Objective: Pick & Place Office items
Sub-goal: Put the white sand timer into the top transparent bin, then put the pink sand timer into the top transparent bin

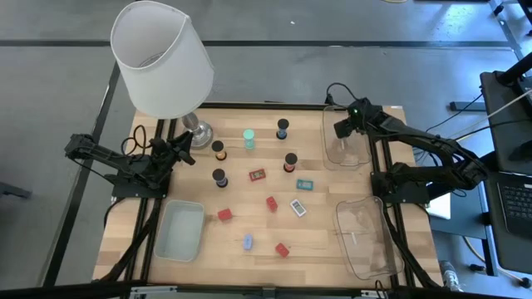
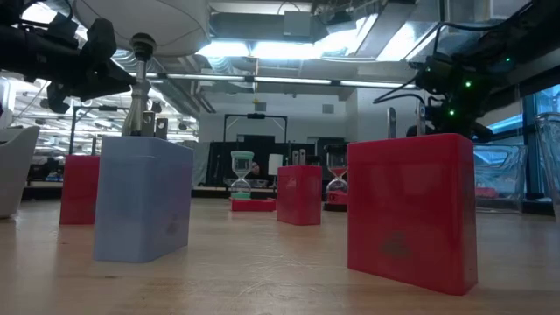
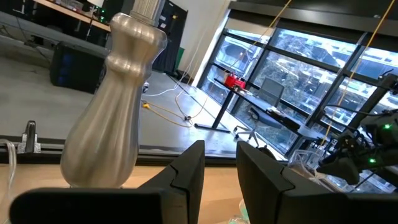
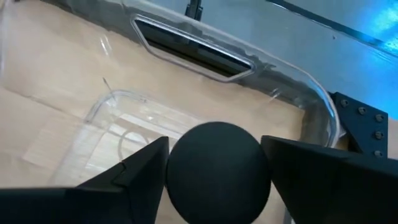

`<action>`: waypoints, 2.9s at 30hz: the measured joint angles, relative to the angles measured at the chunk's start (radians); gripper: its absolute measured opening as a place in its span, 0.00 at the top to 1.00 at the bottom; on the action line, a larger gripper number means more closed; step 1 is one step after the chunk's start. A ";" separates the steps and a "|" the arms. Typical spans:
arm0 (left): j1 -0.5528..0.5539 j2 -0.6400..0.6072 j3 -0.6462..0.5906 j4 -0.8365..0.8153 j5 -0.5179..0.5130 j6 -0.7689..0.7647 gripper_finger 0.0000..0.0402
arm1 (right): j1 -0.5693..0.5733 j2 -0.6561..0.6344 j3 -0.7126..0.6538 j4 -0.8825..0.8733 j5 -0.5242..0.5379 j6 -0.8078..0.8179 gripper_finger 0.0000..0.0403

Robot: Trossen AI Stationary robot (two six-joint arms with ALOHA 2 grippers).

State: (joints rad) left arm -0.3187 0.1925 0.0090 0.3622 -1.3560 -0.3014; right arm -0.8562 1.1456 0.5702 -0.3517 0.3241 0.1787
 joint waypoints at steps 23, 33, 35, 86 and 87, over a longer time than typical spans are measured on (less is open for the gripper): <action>0.000 0.000 0.000 0.000 0.000 0.000 0.78 | 0.272 -0.029 0.193 0.341 -0.211 0.101 0.22; 0.000 0.000 0.000 0.000 0.000 0.000 0.78 | 0.472 0.137 0.193 0.538 -0.311 -0.003 0.19; 0.000 0.000 0.000 0.000 0.000 0.000 0.78 | 0.499 0.163 0.193 0.524 -0.329 -0.007 0.16; 0.000 0.000 0.000 0.000 0.000 0.000 0.78 | 0.664 0.416 0.192 0.374 -0.208 -0.026 0.27; 0.000 0.000 0.000 0.000 0.000 0.000 0.78 | 0.664 0.416 0.192 0.374 -0.208 -0.017 0.31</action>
State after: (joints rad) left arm -0.3187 0.1925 0.0090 0.3620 -1.3560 -0.3012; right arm -0.1925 1.5612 0.7620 0.0223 0.1158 0.1617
